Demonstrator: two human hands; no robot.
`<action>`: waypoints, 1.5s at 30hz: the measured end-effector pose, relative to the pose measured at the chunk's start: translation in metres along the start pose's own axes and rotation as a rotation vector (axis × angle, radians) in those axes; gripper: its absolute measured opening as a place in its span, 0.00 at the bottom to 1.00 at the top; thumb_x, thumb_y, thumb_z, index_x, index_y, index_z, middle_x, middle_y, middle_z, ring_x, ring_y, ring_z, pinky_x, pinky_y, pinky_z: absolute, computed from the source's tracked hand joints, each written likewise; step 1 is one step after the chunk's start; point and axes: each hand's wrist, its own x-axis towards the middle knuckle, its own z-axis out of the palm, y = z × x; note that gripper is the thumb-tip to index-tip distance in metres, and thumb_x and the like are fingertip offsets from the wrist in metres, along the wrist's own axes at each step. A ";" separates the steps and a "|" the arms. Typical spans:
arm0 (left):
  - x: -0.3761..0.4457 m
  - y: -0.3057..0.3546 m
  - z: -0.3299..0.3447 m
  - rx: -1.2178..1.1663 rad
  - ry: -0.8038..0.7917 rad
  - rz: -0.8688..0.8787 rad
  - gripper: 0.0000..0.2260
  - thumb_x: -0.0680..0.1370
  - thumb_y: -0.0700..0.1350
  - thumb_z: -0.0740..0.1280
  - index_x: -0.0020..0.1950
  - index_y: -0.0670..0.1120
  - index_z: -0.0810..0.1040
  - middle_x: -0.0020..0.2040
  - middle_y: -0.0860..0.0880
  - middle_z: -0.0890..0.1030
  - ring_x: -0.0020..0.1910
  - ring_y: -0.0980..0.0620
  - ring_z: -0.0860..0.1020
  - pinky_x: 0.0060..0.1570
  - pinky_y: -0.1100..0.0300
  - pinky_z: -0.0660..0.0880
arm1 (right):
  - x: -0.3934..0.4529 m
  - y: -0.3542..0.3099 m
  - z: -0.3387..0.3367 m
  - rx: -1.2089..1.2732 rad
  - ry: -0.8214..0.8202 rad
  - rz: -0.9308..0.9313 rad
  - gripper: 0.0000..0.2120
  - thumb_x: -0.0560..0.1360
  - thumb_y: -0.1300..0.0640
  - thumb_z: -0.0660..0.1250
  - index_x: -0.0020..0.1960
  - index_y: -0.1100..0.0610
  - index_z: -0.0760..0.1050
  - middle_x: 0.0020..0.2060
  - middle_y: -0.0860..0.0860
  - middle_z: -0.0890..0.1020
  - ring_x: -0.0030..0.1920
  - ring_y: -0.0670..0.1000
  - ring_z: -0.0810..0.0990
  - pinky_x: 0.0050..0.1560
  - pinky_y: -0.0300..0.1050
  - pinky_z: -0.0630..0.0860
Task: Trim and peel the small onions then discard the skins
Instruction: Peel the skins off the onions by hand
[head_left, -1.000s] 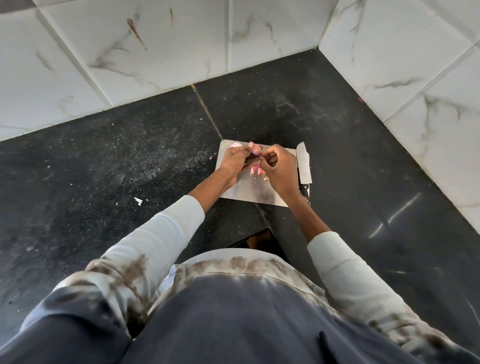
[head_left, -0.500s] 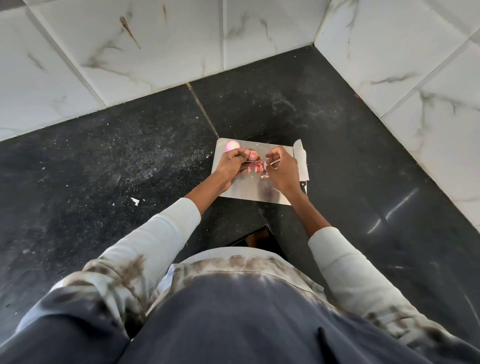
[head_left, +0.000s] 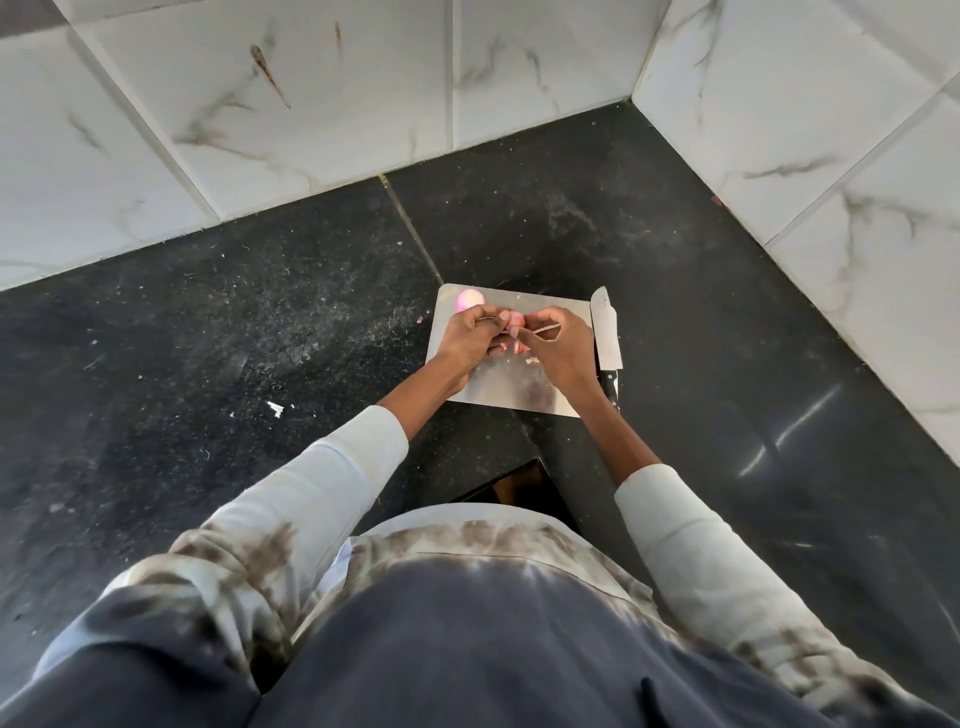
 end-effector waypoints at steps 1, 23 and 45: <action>0.000 0.000 -0.001 0.006 -0.003 0.001 0.03 0.84 0.41 0.70 0.56 0.47 0.84 0.52 0.47 0.88 0.50 0.52 0.87 0.48 0.62 0.85 | -0.001 -0.001 0.000 -0.005 0.006 -0.003 0.16 0.76 0.46 0.78 0.57 0.55 0.83 0.47 0.46 0.86 0.46 0.44 0.86 0.48 0.35 0.82; -0.011 0.010 0.002 0.026 0.078 -0.030 0.03 0.78 0.38 0.77 0.45 0.43 0.89 0.37 0.48 0.88 0.34 0.56 0.86 0.38 0.66 0.81 | -0.022 -0.015 0.003 -0.143 0.213 -0.232 0.13 0.75 0.54 0.79 0.45 0.54 0.74 0.42 0.46 0.79 0.40 0.44 0.76 0.40 0.30 0.69; -0.010 0.010 0.007 0.104 0.200 -0.009 0.11 0.76 0.41 0.79 0.34 0.47 0.85 0.30 0.51 0.84 0.31 0.59 0.79 0.42 0.61 0.80 | -0.022 -0.019 -0.002 -0.022 0.198 -0.247 0.08 0.75 0.52 0.80 0.48 0.56 0.85 0.43 0.46 0.86 0.43 0.45 0.85 0.49 0.39 0.84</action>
